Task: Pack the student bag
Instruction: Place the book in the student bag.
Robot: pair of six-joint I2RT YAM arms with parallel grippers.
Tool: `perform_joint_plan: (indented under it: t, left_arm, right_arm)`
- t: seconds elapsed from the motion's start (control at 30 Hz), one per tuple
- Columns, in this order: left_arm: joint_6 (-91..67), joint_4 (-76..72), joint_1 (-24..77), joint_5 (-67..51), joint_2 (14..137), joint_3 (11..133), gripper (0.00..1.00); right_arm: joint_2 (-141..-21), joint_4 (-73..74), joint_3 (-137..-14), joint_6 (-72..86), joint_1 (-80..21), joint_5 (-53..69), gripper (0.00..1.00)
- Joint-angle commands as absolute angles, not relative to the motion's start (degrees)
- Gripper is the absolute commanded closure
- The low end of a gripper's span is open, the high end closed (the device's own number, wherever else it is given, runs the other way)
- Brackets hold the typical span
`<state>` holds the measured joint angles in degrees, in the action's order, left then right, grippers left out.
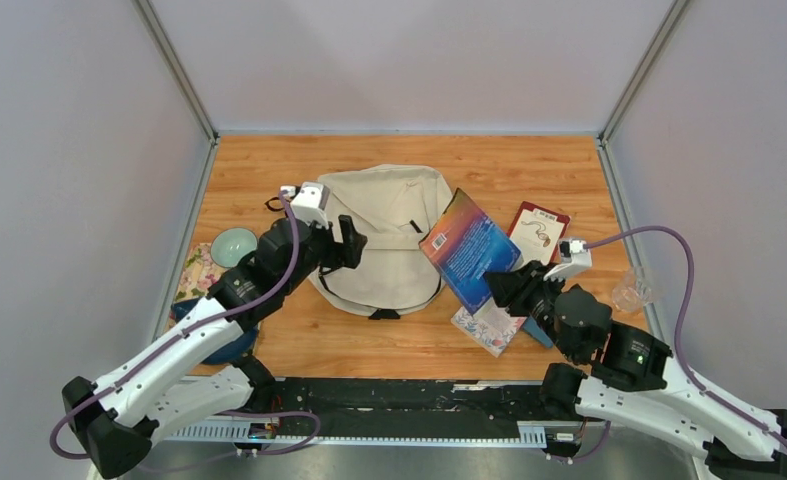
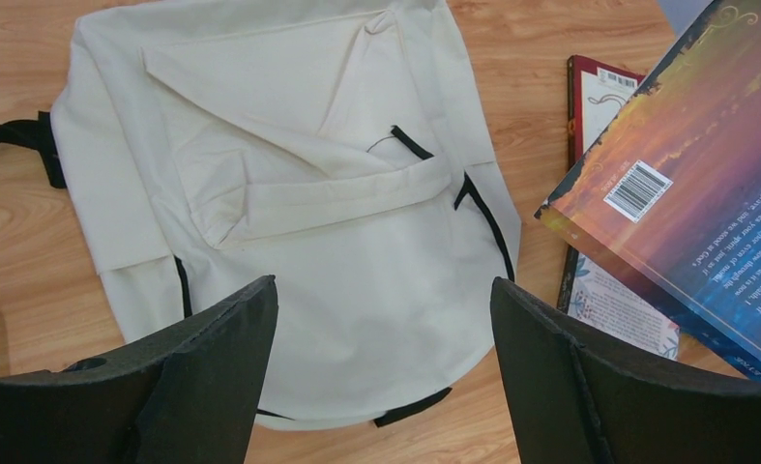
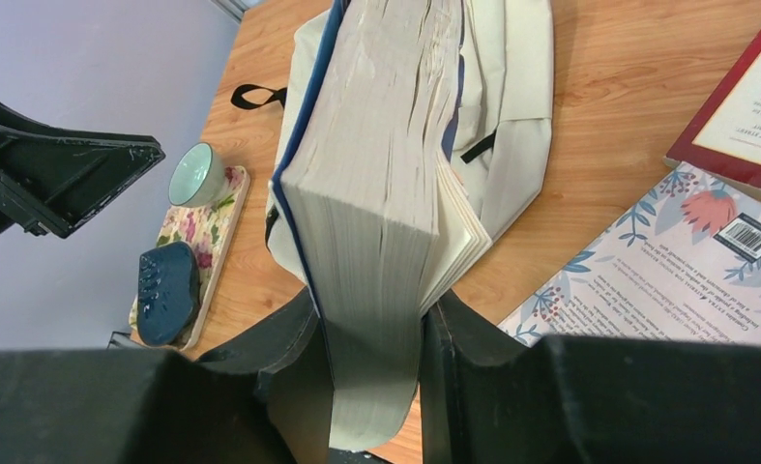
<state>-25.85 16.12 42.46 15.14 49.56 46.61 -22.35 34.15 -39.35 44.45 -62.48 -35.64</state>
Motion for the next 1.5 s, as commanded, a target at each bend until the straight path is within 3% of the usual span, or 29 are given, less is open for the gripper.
perform_joint_plan:
  t: [0.0,0.43,0.8,1.1,1.47]
  left_arm:
    - [-21.54,19.15,41.13,12.23,53.87,54.57,0.12]
    - [-9.23,28.56,40.34,-7.99,74.34,67.23,0.15]
    - [-4.05,30.14,40.78,-19.14,76.29,63.37,0.16]
    - [2.46,31.11,47.11,-14.32,82.44,61.44,0.16]
    - [5.45,29.7,47.55,-11.08,83.23,55.46,0.18]
  right_arm:
    - [-22.5,22.85,-47.01,42.1,-62.49,-42.09,1.0]
    - [-24.35,31.01,-53.08,43.68,-62.49,-50.01,1.0]
    - [-20.13,37.0,-54.49,43.85,-62.49,-49.22,1.0]
    - [-19.86,44.29,-52.47,48.68,-62.49,-45.44,1.0]
    - [-16.08,39.29,-45.44,55.37,-62.49,-48.69,1.0]
